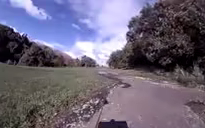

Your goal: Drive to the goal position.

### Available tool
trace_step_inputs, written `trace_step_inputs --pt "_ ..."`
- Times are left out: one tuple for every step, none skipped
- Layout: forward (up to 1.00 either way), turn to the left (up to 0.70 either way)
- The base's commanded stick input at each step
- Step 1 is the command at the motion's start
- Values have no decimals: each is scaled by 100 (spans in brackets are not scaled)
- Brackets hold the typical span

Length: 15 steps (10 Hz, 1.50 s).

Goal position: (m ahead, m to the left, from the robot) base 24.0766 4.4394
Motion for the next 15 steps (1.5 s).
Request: trace_step_inputs --pt "20 -65" --pt "0 -70" --pt "0 -70" --pt "0 -70" --pt "0 -70" --pt "0 -70" --pt "0 -70" --pt "0 -70" --pt "0 -70" --pt "0 -44" --pt "0 -1" --pt "0 0" --pt "0 0" --pt "0 0" --pt "0 0"
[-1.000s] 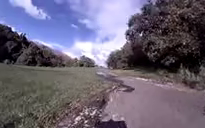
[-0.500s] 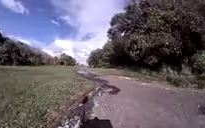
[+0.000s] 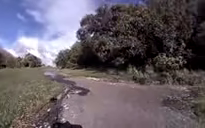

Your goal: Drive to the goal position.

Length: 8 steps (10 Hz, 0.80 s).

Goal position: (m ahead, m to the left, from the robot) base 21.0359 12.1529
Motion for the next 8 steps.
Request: trace_step_inputs --pt "0 0" --pt "0 0" --pt "70 1" --pt "70 1" --pt "70 1" --pt "70 1" --pt "52 1" --pt "5 0"
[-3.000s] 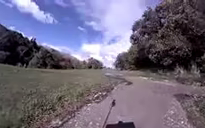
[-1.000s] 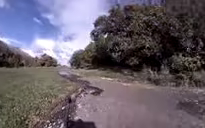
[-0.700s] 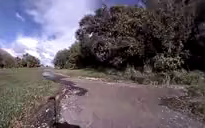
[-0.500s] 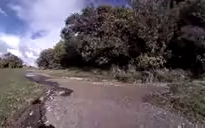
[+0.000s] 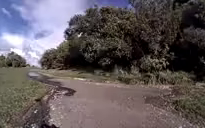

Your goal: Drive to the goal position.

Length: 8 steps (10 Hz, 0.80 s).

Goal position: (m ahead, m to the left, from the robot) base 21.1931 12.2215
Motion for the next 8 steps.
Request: trace_step_inputs --pt "0 0" --pt "0 0" --pt "0 0" --pt "0 0" --pt "0 0" --pt "0 0" --pt "6 0" --pt "18 1"
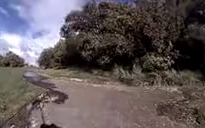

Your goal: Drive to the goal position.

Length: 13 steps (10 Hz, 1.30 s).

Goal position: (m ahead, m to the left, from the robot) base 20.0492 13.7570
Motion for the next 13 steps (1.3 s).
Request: trace_step_inputs --pt "69 1" --pt "69 1" --pt "70 1" --pt "70 1" --pt "70 1" --pt "70 1" --pt "70 1" --pt "70 1" --pt "70 1" --pt "70 1" --pt "70 1" --pt "70 1" --pt "70 1"
